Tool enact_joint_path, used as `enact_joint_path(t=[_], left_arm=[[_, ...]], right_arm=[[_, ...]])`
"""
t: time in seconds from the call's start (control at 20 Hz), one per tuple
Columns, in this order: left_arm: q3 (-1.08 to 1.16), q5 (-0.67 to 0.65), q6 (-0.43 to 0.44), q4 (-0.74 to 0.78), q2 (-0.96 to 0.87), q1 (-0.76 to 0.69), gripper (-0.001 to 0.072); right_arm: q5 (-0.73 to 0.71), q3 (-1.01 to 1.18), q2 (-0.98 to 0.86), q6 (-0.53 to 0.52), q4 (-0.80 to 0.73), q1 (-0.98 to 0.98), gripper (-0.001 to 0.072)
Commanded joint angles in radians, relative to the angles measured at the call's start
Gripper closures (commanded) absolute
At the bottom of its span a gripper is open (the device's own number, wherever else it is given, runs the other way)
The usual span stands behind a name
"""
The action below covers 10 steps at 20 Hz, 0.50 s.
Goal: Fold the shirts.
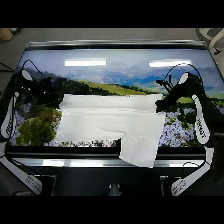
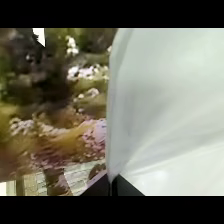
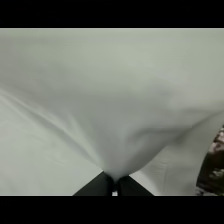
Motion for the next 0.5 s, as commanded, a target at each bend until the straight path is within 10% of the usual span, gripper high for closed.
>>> enact_joint_path(t=[0.0, 0.45], left_arm=[[-0.001, -0.012, -0.002, 0.004, -0.001, -0.003, 0.068], [-0.014, -0.113, -0.021, 0.004, -0.002, -0.009, 0.0681]], right_arm=[[-0.009, -0.007, 0.0, 0.013, 0.007, 0.001, 0.0691], [-0.026, -0.007, 0.011, 0.008, -0.013, -0.001, 0.0691]])
